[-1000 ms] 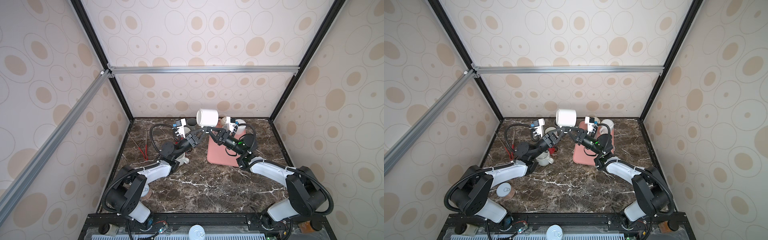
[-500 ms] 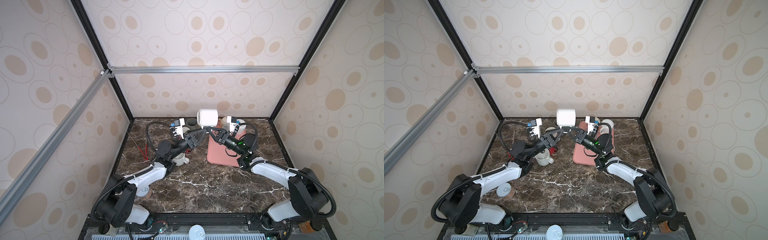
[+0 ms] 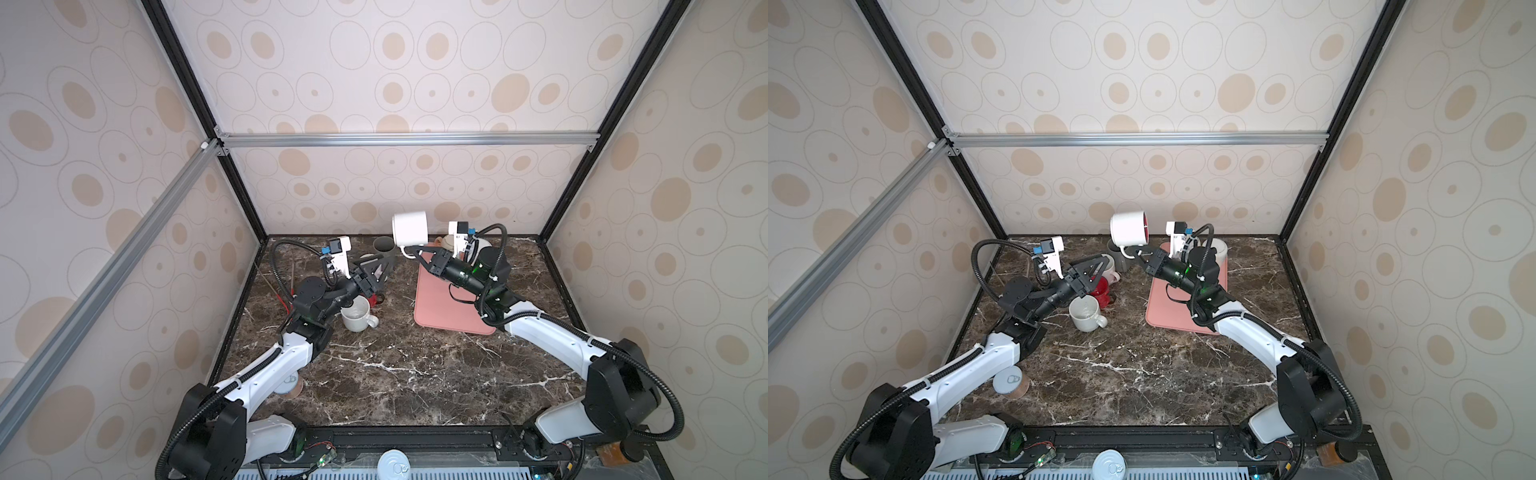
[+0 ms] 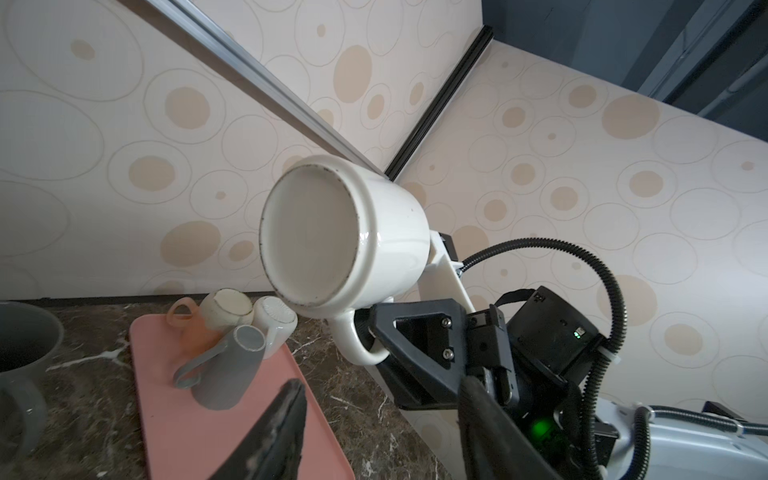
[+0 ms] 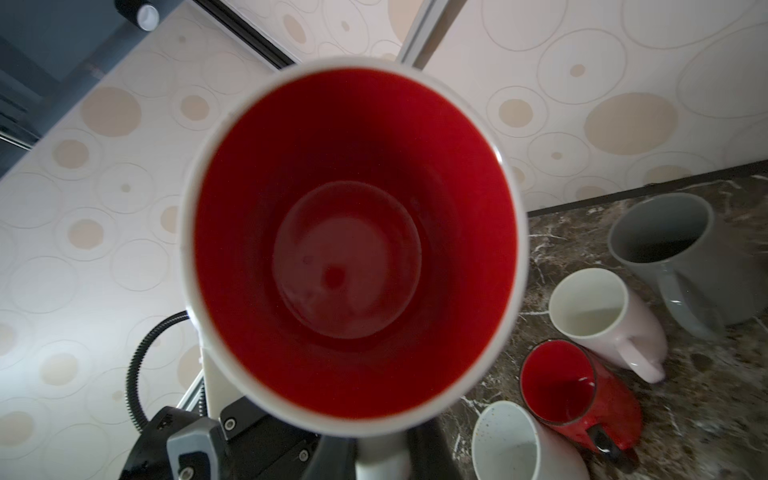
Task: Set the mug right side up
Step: 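Grasp the white mug's handle with the right gripper and release the left gripper, then lower the white mug upright beside the red mug while the left gripper withdraws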
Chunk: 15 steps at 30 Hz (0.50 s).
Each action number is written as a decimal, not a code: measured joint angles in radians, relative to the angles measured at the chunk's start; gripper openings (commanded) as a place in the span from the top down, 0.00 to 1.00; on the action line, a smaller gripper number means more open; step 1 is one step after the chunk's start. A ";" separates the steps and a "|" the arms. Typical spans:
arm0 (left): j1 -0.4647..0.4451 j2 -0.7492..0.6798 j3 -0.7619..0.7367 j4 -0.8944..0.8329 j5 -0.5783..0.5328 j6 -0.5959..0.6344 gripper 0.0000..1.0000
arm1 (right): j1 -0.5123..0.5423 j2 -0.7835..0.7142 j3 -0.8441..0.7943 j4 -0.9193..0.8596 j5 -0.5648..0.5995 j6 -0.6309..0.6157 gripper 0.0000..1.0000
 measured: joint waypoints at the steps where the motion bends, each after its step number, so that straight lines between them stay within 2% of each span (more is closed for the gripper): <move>1: 0.009 -0.001 0.000 -0.015 -0.001 0.010 0.42 | 0.000 0.000 0.010 -0.044 0.013 -0.030 1.00; 8: 0.075 -0.002 -0.001 -0.077 0.008 0.050 0.41 | 0.000 0.012 0.127 -0.397 0.146 -0.331 1.00; 15: 0.126 0.003 -0.013 -0.097 0.034 0.062 0.42 | 0.000 0.132 0.278 -0.607 0.321 -0.601 1.00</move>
